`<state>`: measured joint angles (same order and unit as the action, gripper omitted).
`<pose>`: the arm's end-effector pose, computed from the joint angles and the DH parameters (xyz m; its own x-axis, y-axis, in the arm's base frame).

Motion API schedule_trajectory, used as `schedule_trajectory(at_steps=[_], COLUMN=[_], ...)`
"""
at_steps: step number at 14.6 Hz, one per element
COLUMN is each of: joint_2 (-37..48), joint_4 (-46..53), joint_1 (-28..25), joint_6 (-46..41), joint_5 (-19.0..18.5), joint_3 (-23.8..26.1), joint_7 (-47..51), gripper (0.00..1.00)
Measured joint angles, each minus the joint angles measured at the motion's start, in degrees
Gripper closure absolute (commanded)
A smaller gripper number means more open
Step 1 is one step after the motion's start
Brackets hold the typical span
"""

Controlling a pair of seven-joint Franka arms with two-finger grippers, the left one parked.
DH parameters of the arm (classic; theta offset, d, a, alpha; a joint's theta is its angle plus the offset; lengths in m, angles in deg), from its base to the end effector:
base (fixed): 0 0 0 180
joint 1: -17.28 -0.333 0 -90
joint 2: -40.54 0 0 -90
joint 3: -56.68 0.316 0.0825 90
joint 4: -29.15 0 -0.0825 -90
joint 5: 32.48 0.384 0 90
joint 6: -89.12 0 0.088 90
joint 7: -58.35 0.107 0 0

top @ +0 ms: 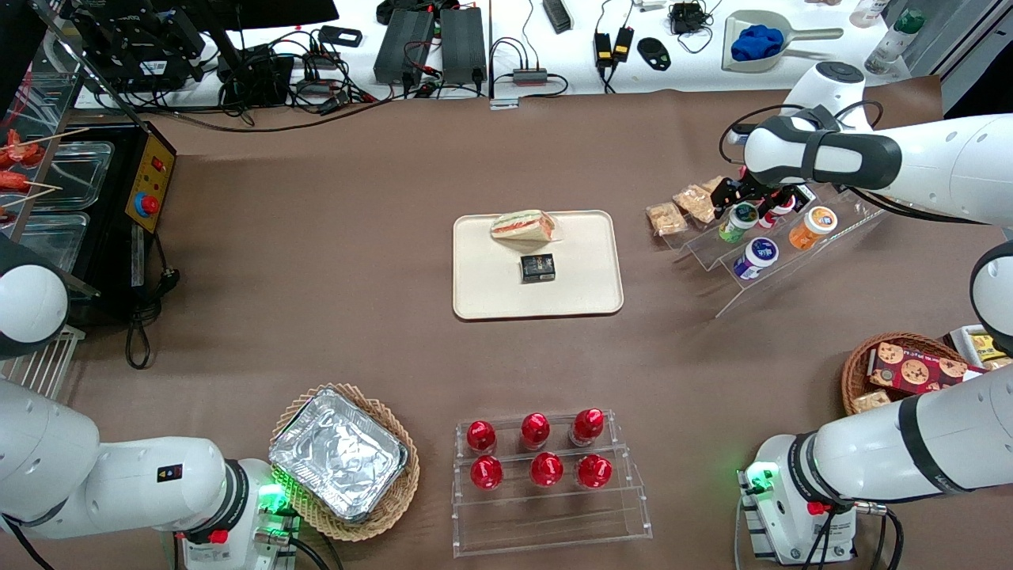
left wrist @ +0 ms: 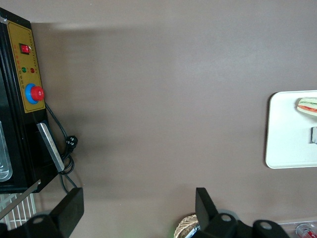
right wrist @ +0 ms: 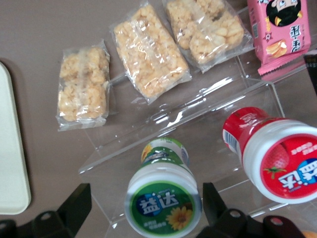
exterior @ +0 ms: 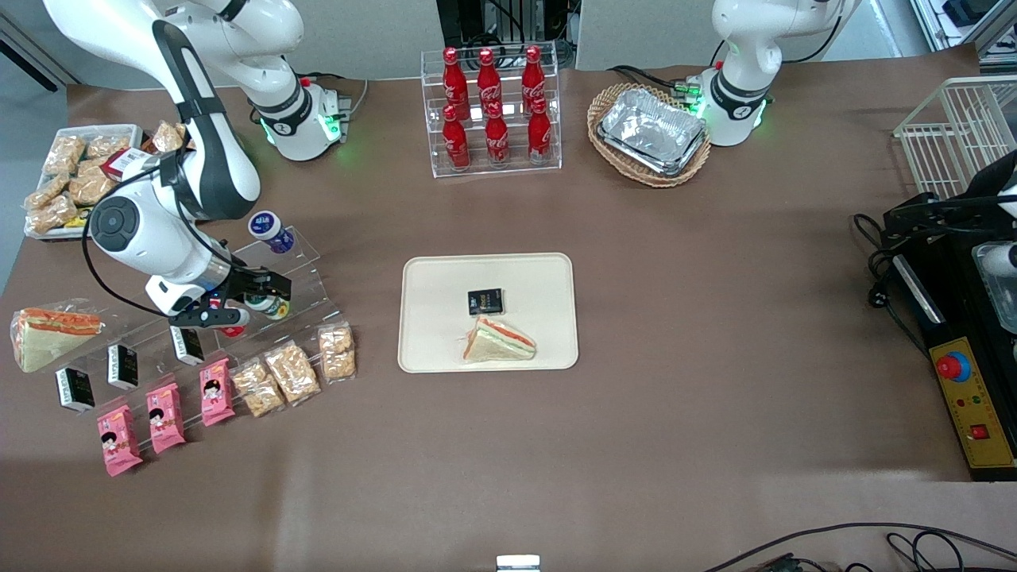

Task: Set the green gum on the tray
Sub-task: 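Close the right gripper on the green-and-white gum bottle and lift it, then carry the held gum bottle over to the cream tray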

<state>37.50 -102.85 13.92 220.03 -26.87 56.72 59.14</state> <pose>0.5080 0.0325 0.3178 0.9970 -0.0186 -0.0752 -0.0238 -0.9974 -0.0681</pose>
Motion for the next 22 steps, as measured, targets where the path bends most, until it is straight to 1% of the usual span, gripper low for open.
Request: schedule_trajectory(at_steps=[1,2,3,5,6,7,9,10,15,16,22], joint_2=[-0.2,-0.2,-0.2,-0.2,-0.2,-0.2,-0.2,-0.2,-0.1,-0.1,1.8], joint_4=[-0.2,-0.3,-0.4,-0.4,-0.3,-0.4,-0.4,-0.4,0.6,2.0,15.0], joint_1=[0.0,0.0,0.0,0.0,0.0,0.0,0.0,0.0,0.0,0.1,0.2], joint_6=[0.0,0.0,0.0,0.0,0.0,0.0,0.0,0.0,-0.3,-2.2,-20.7], joint_5=[0.0,0.0,0.0,0.0,0.0,0.0,0.0,0.0,0.0,0.0,0.0], joint_3=[0.0,0.0,0.0,0.0,0.0,0.0,0.0,0.0,-0.2,-0.4,-1.2], joint_7=[0.0,0.0,0.0,-0.1,-0.2,-0.2,-0.3,-0.3,-1.0,-1.5,-2.1], gripper=[0.0,0.02,0.13,0.43,0.53,0.61,0.69,0.71,0.71,0.71,0.71])
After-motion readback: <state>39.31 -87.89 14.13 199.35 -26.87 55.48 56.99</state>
